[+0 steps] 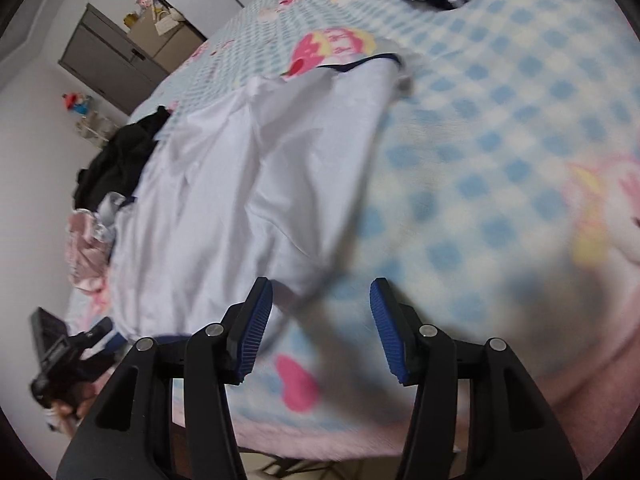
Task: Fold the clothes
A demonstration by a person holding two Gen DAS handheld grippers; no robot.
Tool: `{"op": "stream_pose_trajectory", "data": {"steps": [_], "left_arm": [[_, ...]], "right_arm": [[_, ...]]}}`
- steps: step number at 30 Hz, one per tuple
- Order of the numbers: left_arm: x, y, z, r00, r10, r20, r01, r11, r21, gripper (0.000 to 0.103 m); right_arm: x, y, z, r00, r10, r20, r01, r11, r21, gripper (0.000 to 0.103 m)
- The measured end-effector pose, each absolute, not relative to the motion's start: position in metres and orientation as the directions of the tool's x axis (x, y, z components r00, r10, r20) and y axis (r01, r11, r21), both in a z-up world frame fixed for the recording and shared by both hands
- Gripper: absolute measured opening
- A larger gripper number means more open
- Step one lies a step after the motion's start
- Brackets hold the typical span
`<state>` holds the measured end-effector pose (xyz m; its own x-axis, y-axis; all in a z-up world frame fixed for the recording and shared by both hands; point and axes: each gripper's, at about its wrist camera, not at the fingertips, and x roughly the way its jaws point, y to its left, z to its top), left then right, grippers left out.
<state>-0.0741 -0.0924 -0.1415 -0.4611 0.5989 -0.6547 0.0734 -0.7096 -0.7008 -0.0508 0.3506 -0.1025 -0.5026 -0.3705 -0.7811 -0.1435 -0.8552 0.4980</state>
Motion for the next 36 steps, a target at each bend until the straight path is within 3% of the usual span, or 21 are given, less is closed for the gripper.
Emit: {"op": "stream_pose_trajectory", "data": {"steps": [2,6,7,8,12,13,15,17,18,20,21,22,24,31,36], "left_arm": [[-0.087,-0.087,-0.148,-0.463,0.596,-0.656,0.085,-0.706,-0.703,0.05],[-0.103,-0.075,-0.149,-0.486,0.562,-0.669,0.076,-0.736,-0.673,0.044],[-0.104,-0.072,-0.146,-0.493,0.544,-0.679,0.066,-0.755,-0.653,0.029],[-0.102,-0.069,-0.143,-0.502,0.535,-0.679,0.053,-0.765,-0.642,0.015],[-0.093,-0.07,-0.128,-0.546,0.569,-0.615,-0.005,-0.736,-0.677,0.015],[-0.093,-0.07,-0.126,-0.547,0.574,-0.609,-0.014,-0.734,-0.679,0.015],[-0.1,-0.067,-0.134,-0.516,0.583,-0.627,-0.004,-0.734,-0.679,0.02],[-0.109,-0.066,-0.153,-0.466,0.598,-0.652,0.048,-0.719,-0.694,0.035],[-0.109,-0.066,-0.16,-0.457,0.606,-0.652,0.058,-0.71,-0.701,0.035],[-0.112,-0.062,-0.165,-0.456,0.594,-0.663,0.057,-0.724,-0.688,0.035],[-0.111,-0.059,-0.164,-0.461,0.581,-0.671,0.047,-0.738,-0.673,0.032],[-0.109,-0.057,-0.156,-0.477,0.563,-0.675,0.027,-0.758,-0.652,0.018],[-0.102,-0.06,-0.136,-0.528,0.551,-0.647,-0.019,-0.769,-0.639,0.007],[-0.073,-0.088,-0.064,-0.64,0.551,-0.536,-0.086,-0.744,-0.663,0.003],[-0.056,-0.082,-0.006,-0.662,0.553,-0.506,-0.209,-0.784,-0.585,0.003]], "right_arm": [[-0.065,0.344,-0.109,-0.497,-0.379,-0.781,-0.14,-0.853,0.503,0.061],[-0.088,0.33,-0.126,-0.475,-0.342,-0.811,-0.143,-0.879,0.455,0.06],[-0.086,0.327,-0.122,-0.482,-0.33,-0.812,-0.133,-0.888,0.44,0.057],[-0.085,0.324,-0.119,-0.489,-0.317,-0.812,-0.124,-0.897,0.425,0.047],[-0.068,0.326,-0.097,-0.536,-0.309,-0.786,-0.078,-0.908,0.41,0.014],[-0.062,0.329,-0.09,-0.548,-0.324,-0.771,-0.065,-0.903,0.426,0.012],[-0.061,0.331,-0.086,-0.555,-0.361,-0.749,-0.049,-0.885,0.463,0.012],[-0.071,0.325,-0.094,-0.535,-0.376,-0.757,-0.055,-0.878,0.476,0.014],[-0.08,0.321,-0.107,-0.506,-0.38,-0.774,-0.074,-0.876,0.477,0.023],[-0.095,0.319,-0.132,-0.466,-0.401,-0.789,-0.112,-0.858,0.502,0.03],[-0.098,0.32,-0.14,-0.466,-0.406,-0.786,-0.13,-0.847,0.515,0.029],[-0.098,0.319,-0.141,-0.476,-0.407,-0.779,-0.135,-0.842,0.522,0.027],[-0.093,0.318,-0.125,-0.511,-0.405,-0.758,-0.096,-0.849,0.519,0.007],[-0.063,0.328,-0.045,-0.666,-0.401,-0.629,0.014,-0.85,0.527,0.004],[-0.055,0.312,0.01,-0.709,-0.395,-0.584,0.1,-0.876,0.472,0.004]]}}
